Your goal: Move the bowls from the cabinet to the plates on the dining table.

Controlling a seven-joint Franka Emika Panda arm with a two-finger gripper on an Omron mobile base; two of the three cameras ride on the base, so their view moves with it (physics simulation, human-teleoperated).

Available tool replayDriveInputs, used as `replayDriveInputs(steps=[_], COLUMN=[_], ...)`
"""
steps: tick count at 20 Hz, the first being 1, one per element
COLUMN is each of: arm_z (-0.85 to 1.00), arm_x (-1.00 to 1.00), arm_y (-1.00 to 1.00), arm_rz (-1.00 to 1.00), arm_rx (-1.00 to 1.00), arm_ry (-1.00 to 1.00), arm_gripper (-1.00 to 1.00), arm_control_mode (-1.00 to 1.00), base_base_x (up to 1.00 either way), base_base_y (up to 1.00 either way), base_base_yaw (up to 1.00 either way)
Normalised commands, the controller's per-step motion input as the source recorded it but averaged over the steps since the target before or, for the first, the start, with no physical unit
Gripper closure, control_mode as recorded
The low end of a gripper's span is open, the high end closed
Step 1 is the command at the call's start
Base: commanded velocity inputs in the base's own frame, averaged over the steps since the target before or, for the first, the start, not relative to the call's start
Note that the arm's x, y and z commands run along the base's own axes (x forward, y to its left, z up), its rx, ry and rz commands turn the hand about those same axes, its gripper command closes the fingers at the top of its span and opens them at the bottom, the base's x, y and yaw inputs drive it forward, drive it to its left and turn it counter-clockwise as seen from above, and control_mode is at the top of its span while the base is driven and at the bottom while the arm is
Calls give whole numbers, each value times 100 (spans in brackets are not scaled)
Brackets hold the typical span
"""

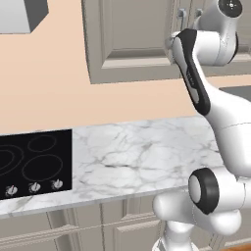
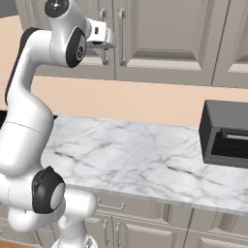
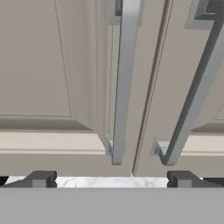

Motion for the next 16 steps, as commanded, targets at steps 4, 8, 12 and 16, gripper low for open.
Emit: replayDriveInputs(steps=[4,8,12,16], arm_z=[-4,-14,-19,-11], arm_x=[4,17,20,22], arm_y=[-3,0,0,0], arm_rz=[0,0,0,0], arm_rx=[0,0,0,0], arm_ry=[0,0,0,0], arm_gripper=[-100,-100,-100,-100], arm_control_mode=[-100,-100,-100,-100], base_base_x=[0,0,0,0], base_base_y=[0,0,0,0], base_base_yaw=[0,0,0,0])
